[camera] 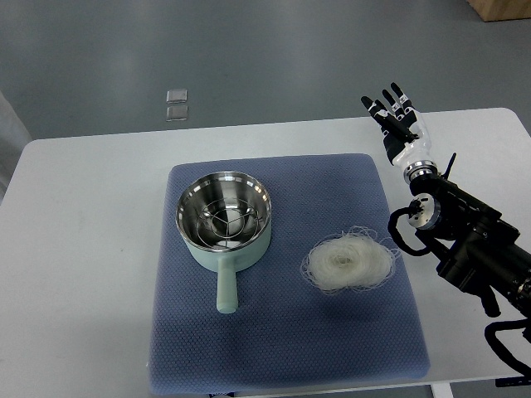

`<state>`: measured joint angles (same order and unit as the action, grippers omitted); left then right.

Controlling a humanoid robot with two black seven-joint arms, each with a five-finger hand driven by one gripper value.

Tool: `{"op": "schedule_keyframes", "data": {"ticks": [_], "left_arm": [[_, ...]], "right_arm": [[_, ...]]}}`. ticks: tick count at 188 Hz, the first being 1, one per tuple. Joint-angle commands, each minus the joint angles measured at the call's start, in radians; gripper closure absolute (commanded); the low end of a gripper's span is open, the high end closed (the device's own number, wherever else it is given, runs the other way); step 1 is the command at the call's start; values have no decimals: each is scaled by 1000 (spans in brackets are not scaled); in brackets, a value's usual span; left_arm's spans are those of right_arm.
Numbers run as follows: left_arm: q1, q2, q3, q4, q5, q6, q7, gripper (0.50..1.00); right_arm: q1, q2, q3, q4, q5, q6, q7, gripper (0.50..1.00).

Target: Put vermicelli into pot with right hand

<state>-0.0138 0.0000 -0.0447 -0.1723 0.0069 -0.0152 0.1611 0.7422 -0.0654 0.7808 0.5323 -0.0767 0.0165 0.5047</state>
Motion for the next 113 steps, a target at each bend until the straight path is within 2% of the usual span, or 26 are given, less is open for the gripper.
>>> {"op": "schedule_keyframes", "data": {"ticks": [1,113], "left_arm": [[0,0,0,0,-1,0,0,500],[0,0,0,8,-1,8,0,500]], "right_arm": [[0,-1,0,0,0,0,0,570],[-1,-2,0,0,0,0,0,570]]}}
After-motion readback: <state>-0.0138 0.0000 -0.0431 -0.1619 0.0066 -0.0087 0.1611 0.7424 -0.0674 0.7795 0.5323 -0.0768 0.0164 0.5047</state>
